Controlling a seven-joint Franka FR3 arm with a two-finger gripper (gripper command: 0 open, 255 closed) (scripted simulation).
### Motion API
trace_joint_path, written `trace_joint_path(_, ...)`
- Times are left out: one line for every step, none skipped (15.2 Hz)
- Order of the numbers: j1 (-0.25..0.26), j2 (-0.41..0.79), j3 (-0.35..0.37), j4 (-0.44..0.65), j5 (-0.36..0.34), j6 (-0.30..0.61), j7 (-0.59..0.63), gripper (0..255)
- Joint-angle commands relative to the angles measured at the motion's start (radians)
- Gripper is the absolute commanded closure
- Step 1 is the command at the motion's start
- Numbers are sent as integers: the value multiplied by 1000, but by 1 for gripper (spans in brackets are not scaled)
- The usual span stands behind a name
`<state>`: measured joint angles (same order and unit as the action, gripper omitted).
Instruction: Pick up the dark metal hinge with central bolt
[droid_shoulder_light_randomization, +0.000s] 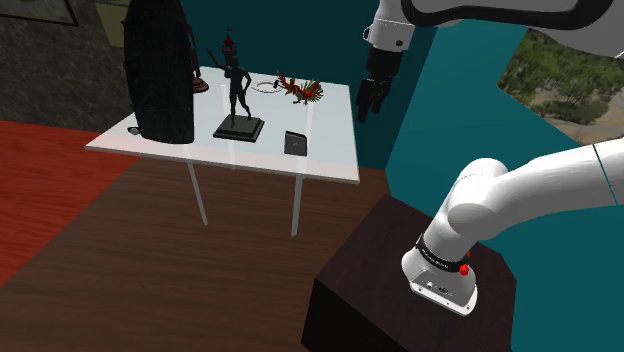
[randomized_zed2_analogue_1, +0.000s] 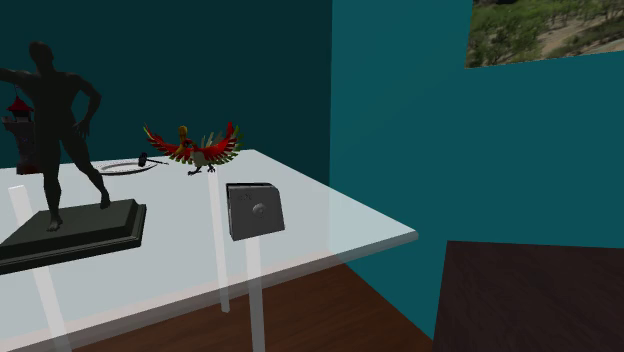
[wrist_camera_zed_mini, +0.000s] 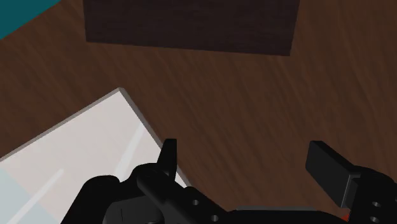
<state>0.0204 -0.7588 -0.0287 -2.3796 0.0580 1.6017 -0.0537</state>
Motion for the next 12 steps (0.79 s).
trace_joint_path(0,0,0,0,0,0,0,0)
trace_joint_path(-2,20,-8,-10,-6,35,-15,0)
trace_joint_path(-3,42,-17,-19,-12,71,-30,0)
trace_joint_path(-5,65,-25,-27,-18,106,-45,0)
trace_joint_path(-6,89,-34,-33,-23,142,-59,0)
trace_joint_path(-7,115,-43,-37,-27,177,-74,0)
trace_joint_path(-8,142,-51,-40,-31,211,-88,0)
trace_joint_path(-9,170,-60,-41,-34,246,-103,0)
trace_joint_path(-9,200,-68,-41,-37,280,-117,0)
trace_joint_path(-9,230,-77,-39,-39,314,-132,0)
trace_joint_path(-9,261,-85,-35,-40,347,-147,0)
trace_joint_path(-9,294,-94,-30,-40,379,-161,0)
